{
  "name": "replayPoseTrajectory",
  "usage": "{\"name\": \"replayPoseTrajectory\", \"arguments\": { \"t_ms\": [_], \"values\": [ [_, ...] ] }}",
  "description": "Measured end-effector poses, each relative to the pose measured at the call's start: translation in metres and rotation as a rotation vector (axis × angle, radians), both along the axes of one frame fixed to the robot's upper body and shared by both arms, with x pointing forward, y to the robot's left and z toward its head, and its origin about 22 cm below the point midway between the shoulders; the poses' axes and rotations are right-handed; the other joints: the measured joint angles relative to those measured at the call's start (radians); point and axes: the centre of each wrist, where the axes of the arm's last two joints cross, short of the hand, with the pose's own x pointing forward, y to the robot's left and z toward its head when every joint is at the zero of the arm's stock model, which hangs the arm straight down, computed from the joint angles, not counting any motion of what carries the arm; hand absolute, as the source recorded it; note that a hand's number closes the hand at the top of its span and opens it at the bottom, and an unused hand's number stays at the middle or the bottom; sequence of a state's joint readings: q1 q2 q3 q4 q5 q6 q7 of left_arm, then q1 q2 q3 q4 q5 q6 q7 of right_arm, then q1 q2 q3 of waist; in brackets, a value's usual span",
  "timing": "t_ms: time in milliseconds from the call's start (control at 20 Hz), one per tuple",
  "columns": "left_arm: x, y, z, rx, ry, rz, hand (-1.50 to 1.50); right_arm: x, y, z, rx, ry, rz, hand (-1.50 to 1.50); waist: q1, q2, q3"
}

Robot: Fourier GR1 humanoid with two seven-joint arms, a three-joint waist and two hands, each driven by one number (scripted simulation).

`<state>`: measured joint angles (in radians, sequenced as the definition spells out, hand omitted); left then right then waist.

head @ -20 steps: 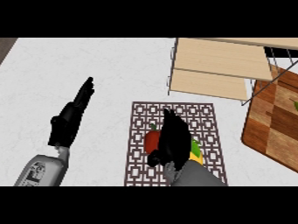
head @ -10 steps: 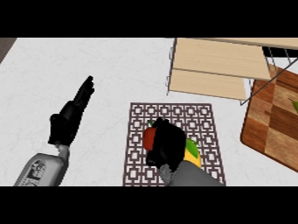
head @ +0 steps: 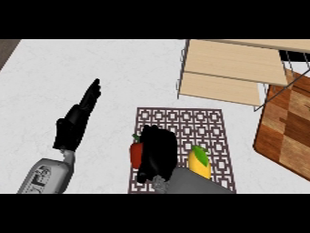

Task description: Pick the bell pepper from the placemat and place it in the tiered shelf

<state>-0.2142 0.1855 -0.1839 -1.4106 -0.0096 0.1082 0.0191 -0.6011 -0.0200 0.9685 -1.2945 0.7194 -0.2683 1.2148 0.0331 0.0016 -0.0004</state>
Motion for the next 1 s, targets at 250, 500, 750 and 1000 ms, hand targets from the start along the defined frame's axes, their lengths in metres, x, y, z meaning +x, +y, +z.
{"name": "replayPoseTrajectory", "arguments": {
  "t_ms": [250,500,750,1000],
  "values": [
    [0.003,-0.001,-0.001,0.003,0.004,-0.002,0.00,0.003,0.011,0.026,0.105,-0.107,0.060,1.50,0.005,-0.001,0.000],
    [0.001,0.003,-0.005,0.008,0.009,0.006,0.00,0.004,0.014,0.059,0.256,-0.275,0.075,1.50,-0.003,-0.008,0.000],
    [-0.002,0.003,-0.007,0.007,0.023,0.014,0.00,0.004,0.018,0.095,0.328,-0.440,0.067,1.50,-0.014,-0.017,-0.001],
    [-0.004,0.008,-0.010,0.007,0.028,0.039,0.00,0.014,0.014,0.124,0.332,-0.568,-0.003,1.50,-0.039,-0.024,-0.002]
  ]
}}
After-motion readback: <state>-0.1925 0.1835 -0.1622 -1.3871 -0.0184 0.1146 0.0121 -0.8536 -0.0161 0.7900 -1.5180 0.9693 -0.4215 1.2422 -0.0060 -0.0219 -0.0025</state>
